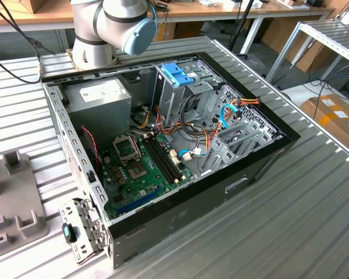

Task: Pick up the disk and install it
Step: 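Pick up the disk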

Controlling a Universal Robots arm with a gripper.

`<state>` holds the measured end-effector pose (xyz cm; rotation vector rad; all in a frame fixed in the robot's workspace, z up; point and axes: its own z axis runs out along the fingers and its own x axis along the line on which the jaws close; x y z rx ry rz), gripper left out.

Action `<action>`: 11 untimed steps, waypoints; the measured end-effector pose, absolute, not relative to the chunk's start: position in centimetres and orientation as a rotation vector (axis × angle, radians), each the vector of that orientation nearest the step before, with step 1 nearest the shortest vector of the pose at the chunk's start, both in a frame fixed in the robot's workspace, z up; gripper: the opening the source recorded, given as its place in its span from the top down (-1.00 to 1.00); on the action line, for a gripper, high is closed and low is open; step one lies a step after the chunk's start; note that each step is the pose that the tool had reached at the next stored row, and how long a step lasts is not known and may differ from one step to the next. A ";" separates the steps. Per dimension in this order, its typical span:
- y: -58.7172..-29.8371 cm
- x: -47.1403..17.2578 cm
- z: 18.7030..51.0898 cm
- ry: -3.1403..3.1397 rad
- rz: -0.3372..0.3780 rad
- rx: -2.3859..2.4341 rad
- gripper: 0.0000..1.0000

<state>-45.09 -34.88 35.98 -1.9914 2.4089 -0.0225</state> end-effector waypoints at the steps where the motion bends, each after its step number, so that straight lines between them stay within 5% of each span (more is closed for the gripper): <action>1: -34.9 -45.0 36.0 2.409 -0.022 -1.992 0.79; 11: -34.9 -43.8 36.0 2.409 -0.022 -1.992 0.79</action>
